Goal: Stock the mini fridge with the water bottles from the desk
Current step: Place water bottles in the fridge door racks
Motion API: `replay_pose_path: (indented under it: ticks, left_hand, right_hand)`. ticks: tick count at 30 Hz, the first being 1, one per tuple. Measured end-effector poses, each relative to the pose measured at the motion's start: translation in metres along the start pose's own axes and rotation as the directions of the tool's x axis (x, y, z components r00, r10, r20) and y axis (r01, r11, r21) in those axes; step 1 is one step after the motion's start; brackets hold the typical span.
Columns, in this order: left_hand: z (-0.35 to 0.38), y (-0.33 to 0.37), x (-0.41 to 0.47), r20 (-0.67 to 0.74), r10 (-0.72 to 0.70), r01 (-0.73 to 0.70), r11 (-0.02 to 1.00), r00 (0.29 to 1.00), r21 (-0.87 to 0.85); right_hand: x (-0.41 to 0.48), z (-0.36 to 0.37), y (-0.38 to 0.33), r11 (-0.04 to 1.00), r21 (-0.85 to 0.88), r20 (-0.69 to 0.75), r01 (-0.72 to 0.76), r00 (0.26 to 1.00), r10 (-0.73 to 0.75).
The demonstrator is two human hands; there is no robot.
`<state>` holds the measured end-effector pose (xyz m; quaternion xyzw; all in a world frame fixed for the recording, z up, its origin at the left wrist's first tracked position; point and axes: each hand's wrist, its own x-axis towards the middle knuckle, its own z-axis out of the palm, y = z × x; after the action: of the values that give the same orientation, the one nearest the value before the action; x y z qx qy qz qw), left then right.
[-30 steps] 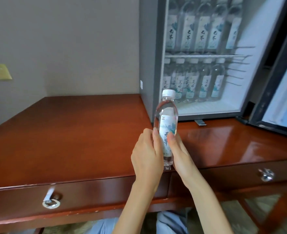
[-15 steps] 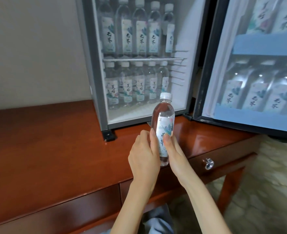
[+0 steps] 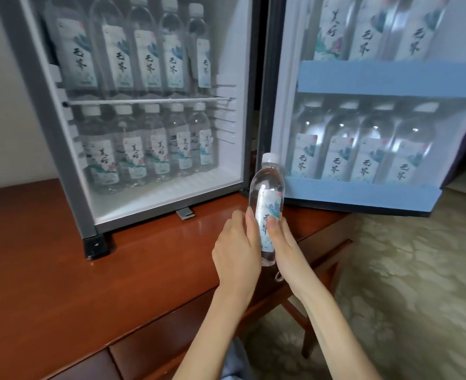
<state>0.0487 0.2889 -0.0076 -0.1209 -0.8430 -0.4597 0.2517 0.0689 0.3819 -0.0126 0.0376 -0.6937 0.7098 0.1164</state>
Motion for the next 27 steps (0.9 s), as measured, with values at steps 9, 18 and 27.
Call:
replay_pose_path:
  ticks: [9,18,27]
  left_hand:
    - [0.04,0.018,-0.001,0.09,0.062,-0.061,0.998,0.994,-0.019]
    - [0.065,0.048,0.001,0.116,0.171,-0.171,0.985,0.978,-0.005]
    - [0.067,0.106,0.032,0.068,0.252,-0.244,0.964,0.965,-0.109]
  right_hand:
    - [0.0,-0.044,0.003,0.999,0.002,-0.073,0.034,0.997,-0.034]
    - [-0.01,-0.076,-0.006,0.999,0.018,-0.183,0.046,0.982,-0.042]
    - [0.004,-0.108,-0.063,0.985,-0.069,-0.232,0.16,0.958,-0.171]
